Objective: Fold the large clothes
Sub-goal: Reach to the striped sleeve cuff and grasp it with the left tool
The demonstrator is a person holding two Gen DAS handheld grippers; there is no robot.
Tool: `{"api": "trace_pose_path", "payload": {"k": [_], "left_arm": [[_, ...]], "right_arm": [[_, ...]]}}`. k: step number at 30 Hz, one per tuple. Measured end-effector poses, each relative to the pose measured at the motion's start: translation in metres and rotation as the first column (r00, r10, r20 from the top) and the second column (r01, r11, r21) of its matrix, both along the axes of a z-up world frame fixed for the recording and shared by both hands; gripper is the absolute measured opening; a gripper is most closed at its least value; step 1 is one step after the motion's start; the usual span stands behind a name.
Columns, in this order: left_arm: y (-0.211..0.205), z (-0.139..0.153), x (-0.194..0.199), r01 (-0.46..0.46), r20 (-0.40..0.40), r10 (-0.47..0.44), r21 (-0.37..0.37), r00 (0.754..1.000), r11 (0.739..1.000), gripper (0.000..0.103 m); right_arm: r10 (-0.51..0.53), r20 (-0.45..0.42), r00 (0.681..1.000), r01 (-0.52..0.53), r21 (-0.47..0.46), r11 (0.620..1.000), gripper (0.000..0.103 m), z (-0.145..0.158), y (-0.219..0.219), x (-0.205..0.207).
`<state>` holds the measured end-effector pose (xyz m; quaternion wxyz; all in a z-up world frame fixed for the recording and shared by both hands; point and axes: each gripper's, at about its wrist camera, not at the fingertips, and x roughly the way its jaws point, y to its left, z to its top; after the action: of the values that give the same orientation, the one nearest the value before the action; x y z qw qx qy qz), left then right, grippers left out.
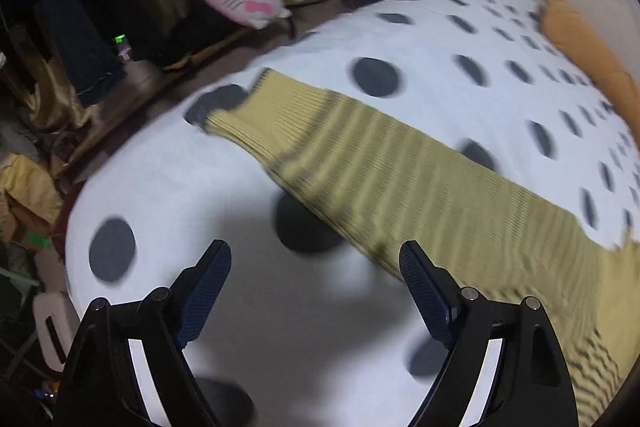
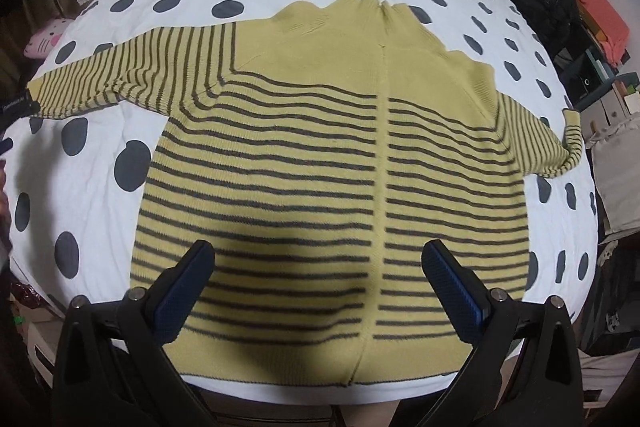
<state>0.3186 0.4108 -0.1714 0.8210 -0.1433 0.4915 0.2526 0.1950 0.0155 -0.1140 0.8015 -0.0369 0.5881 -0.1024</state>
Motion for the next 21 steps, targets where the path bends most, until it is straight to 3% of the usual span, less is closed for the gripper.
{"api": "trace_pose_path", "payload": {"k": [4,8,9,11,12,14,16,21], "left_arm": [[0.052,-0.025,0.030,-0.048,0.014,0.048,-0.030,0.999,0.998,0.086],[0.068,-0.036,0.045,-0.052,0.054,0.055,-0.055,0.997,0.997,0.083],[0.071,-0.036,0.047,-0.048,0.074,0.052,-0.062,0.996,0.997,0.070],[0.079,-0.034,0.050,-0.051,0.113,0.064,-0.117,0.991,0.992,0.022],[0.087,-0.034,0.050,-0.051,0.140,0.079,-0.191,0.987,0.980,0.009],[0.095,-0.036,0.051,-0.066,0.157,0.110,-0.258,0.981,0.964,0.009],[0.095,-0.034,0.051,-0.070,0.169,0.120,-0.276,0.978,0.959,0.008],[0.051,0.016,0.045,0.035,0.294,0.017,-0.171,0.956,0.985,0.008]], "right_arm": [[-0.003,-0.021,1.000,0.003,0.006,1.000,0.103,-0.014,0.007,0.015],[-0.002,-0.044,0.999,0.001,-0.012,1.000,0.103,-0.026,0.011,0.025],[-0.002,-0.047,0.999,0.001,-0.015,1.000,0.103,-0.028,0.011,0.025],[-0.001,-0.058,0.998,0.000,-0.024,1.000,0.103,-0.031,0.011,0.026],[-0.001,-0.059,0.998,-0.001,-0.027,1.000,0.103,-0.032,0.011,0.027],[-0.005,-0.057,0.998,0.003,-0.033,0.999,0.103,-0.032,0.009,0.027],[-0.014,-0.053,0.998,0.013,-0.029,0.999,0.103,-0.031,0.007,0.027],[-0.029,-0.038,0.999,0.029,-0.015,0.999,0.103,-0.026,0.000,0.023]]}}
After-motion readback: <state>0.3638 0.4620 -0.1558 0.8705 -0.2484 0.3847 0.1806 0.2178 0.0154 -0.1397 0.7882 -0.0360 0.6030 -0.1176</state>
